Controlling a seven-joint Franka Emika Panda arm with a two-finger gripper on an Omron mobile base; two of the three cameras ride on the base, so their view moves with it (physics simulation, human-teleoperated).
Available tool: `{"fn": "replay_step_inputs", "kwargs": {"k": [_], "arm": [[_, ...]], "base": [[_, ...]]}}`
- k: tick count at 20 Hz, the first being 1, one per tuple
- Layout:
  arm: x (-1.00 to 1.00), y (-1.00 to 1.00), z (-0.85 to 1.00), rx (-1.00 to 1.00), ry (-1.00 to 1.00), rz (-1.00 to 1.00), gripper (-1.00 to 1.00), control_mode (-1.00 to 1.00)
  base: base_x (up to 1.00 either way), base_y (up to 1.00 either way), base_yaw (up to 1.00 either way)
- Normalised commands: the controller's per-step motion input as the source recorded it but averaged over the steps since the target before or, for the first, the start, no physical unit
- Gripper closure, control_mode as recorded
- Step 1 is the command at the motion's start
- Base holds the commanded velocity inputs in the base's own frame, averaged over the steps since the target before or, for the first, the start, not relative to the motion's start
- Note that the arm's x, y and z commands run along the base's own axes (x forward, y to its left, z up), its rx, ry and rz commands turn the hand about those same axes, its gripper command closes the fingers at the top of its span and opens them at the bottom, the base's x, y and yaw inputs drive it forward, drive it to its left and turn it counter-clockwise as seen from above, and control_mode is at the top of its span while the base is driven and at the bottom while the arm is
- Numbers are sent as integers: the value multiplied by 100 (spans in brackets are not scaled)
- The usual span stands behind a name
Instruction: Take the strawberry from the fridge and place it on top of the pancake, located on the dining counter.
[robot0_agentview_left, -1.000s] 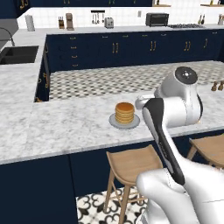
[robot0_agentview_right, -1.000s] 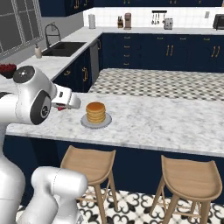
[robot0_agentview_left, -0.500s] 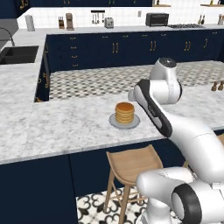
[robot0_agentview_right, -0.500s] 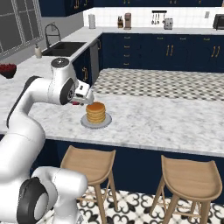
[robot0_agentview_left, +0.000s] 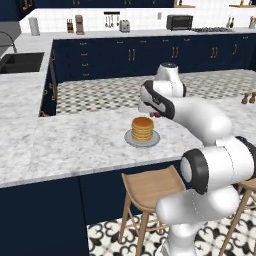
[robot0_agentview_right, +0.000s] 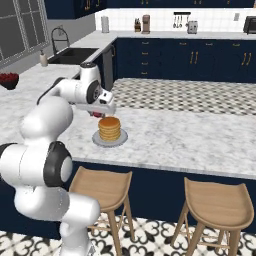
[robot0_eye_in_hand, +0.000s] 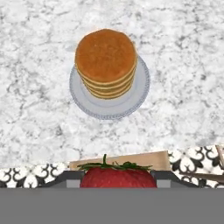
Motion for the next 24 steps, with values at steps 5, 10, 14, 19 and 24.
{"fn": "replay_step_inputs", "kwargs": {"k": [5,10,14,19,24], "arm": [[100,1,-30,0,1,-7,100,-100],[100,0,-46,0,-1,-3,100,-100],[100,0,-60,0,7,-4,100,-100],[57,7,-45,0,11,-2,100,-100],[-27,0,-9,0,8,0,100,-100]], "base": [[0,0,0],[0,0,0],[0,0,0],[0,0,0],[0,0,0]]}}
